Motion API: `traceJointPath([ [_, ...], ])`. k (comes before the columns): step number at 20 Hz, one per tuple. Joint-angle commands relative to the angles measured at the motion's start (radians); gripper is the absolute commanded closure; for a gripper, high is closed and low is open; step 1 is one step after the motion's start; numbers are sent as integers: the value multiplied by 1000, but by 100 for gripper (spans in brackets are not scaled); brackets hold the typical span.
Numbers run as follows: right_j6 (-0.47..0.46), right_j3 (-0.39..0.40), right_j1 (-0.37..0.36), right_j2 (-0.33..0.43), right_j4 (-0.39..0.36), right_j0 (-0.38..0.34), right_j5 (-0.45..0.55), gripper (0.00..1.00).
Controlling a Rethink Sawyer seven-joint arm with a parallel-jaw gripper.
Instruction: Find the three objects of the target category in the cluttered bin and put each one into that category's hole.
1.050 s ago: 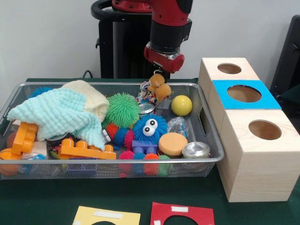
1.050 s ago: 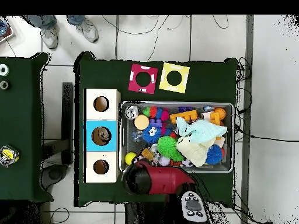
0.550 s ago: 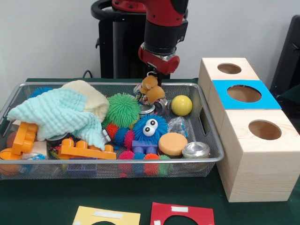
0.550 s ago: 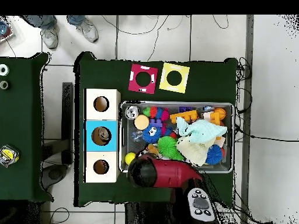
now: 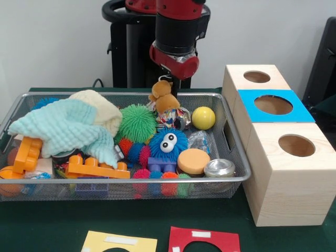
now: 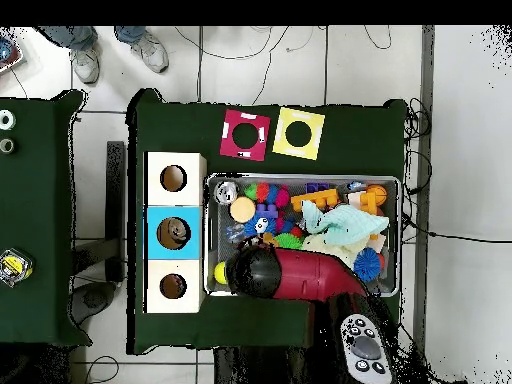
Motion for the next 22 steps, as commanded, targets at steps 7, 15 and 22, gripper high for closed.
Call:
traceJointPath([
  [7,-78,-197,-8,130,33,-58,193,100],
  [15,-28,-352,13,87,0,27,346,100],
  [22,114,-425,5,25,0,165,432,100],
])
